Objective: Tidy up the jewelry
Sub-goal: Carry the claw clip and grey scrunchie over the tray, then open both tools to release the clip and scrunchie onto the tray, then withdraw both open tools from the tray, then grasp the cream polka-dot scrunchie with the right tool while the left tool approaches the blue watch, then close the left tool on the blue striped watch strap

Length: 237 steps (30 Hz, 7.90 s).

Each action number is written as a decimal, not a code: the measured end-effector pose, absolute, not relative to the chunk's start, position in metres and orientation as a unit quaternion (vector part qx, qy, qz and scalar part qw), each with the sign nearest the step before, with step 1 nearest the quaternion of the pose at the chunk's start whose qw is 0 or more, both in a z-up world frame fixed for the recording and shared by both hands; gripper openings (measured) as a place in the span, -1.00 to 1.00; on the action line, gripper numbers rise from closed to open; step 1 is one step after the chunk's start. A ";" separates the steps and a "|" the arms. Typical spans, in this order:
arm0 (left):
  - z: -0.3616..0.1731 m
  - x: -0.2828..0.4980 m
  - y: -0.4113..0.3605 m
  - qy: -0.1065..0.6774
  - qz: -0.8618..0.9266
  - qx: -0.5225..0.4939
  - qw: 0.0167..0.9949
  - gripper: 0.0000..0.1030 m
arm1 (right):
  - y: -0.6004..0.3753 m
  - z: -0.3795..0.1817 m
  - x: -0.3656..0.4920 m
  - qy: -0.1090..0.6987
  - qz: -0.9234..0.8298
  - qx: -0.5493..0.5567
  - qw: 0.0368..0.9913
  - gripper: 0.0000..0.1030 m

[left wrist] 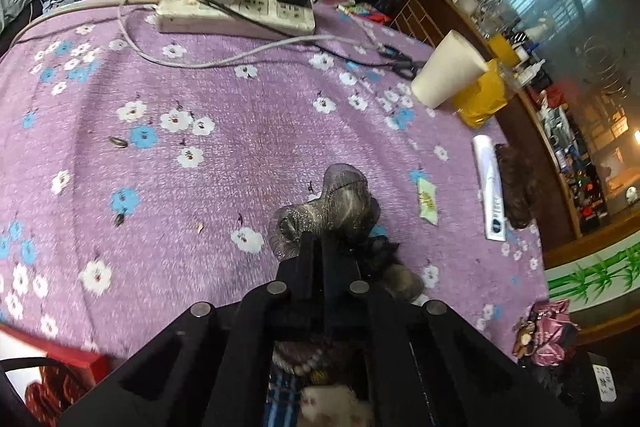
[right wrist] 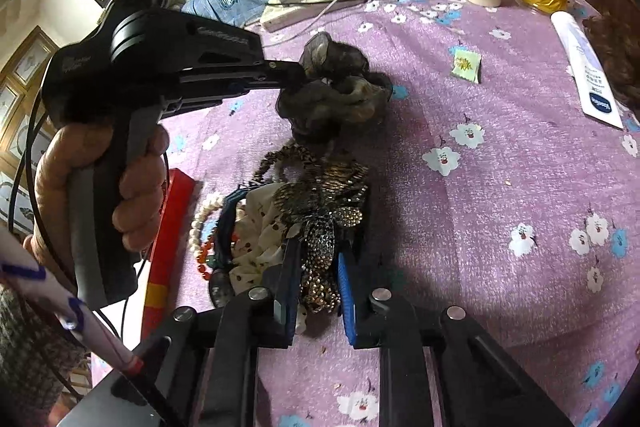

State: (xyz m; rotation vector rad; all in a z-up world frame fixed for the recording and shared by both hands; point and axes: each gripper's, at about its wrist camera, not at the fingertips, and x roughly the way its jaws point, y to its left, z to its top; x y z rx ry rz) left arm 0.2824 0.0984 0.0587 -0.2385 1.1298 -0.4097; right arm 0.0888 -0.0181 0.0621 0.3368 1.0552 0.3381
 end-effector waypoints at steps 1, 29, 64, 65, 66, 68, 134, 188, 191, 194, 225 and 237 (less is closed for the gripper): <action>0.064 0.278 0.101 0.526 -0.192 -0.116 0.820 -0.95 | -0.018 0.064 0.087 0.498 0.161 0.159 0.837 -0.83; 0.202 0.016 0.216 0.405 -0.074 -0.149 0.899 -0.95 | -0.045 0.136 -0.034 0.455 0.209 0.121 0.857 -0.94; 0.092 0.014 0.431 0.481 0.058 -0.143 0.863 -0.95 | 0.225 0.138 0.018 0.463 0.299 0.037 0.833 -0.94; 0.088 0.018 0.433 0.484 0.058 -0.140 0.862 -0.95 | 0.231 0.134 0.020 0.466 0.299 0.036 0.832 -0.94; 0.084 0.023 0.434 0.487 0.057 -0.138 0.860 -0.95 | 0.240 0.125 0.022 0.474 0.299 0.035 0.827 -0.94; 0.077 0.029 0.438 0.493 0.059 -0.133 0.858 -0.95 | 0.246 0.113 0.023 0.487 0.301 0.036 0.819 -0.93; 0.180 -0.110 0.263 0.414 0.149 -0.002 0.898 0.18 | 0.079 0.132 -0.097 0.476 0.219 0.049 0.850 -0.20; 0.099 -0.016 0.145 0.500 0.018 -0.053 0.864 0.33 | -0.051 0.094 0.005 0.491 0.165 0.127 0.846 0.01; 0.092 -0.001 0.145 0.504 0.012 -0.047 0.863 0.33 | -0.040 0.087 0.032 0.494 0.169 0.129 0.843 0.02; 0.084 0.012 0.147 0.513 0.004 -0.054 0.857 0.33 | -0.022 0.076 0.060 0.502 0.170 0.122 0.839 0.02; 0.023 0.108 0.104 0.529 -0.055 -0.063 0.845 0.08 | -0.095 0.044 0.013 0.530 0.080 0.141 0.832 -0.74; 0.040 0.082 0.101 0.525 -0.081 -0.062 0.845 -0.20 | -0.096 0.044 0.017 0.523 0.087 0.177 0.829 -0.90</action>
